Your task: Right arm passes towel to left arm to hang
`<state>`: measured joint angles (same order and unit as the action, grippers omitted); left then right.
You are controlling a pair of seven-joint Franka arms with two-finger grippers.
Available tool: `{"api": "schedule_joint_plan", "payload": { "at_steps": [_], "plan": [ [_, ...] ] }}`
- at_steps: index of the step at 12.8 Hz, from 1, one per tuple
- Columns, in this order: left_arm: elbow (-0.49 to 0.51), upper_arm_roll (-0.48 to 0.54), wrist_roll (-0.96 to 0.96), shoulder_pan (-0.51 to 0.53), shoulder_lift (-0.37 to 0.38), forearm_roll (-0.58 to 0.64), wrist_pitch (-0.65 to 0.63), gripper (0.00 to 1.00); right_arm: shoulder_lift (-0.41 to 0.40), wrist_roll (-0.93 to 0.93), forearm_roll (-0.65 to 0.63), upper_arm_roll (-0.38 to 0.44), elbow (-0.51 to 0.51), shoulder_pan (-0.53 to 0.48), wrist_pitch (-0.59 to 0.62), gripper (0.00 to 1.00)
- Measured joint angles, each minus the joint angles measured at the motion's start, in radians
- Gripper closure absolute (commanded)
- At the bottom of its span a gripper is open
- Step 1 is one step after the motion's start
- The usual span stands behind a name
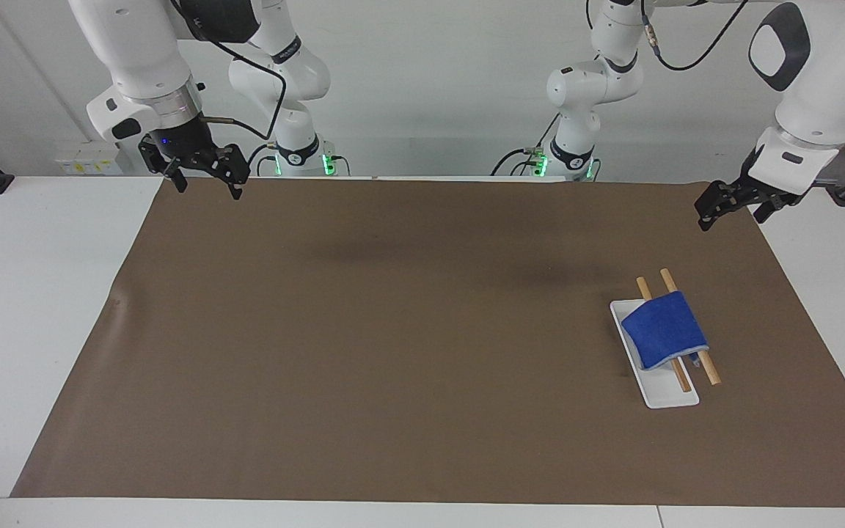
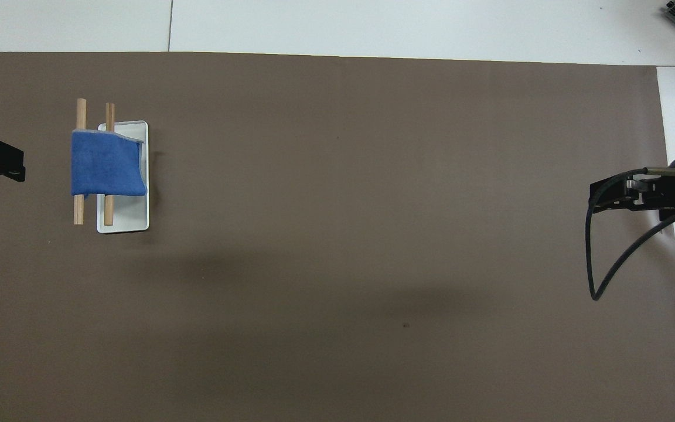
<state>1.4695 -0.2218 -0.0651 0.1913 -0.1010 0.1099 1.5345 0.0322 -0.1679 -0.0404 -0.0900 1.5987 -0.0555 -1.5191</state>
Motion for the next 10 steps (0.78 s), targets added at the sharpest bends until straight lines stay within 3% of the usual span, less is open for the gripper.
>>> {"api": "schedule_joint_plan", "payload": {
  "at_steps": [10],
  "plan": [
    [0.01, 0.0, 0.0, 0.0, 0.0, -0.017, 0.163, 0.0, 0.0, 0.0, 0.0, 0.0, 0.0, 0.0, 0.002, 0.0]
  ]
}}
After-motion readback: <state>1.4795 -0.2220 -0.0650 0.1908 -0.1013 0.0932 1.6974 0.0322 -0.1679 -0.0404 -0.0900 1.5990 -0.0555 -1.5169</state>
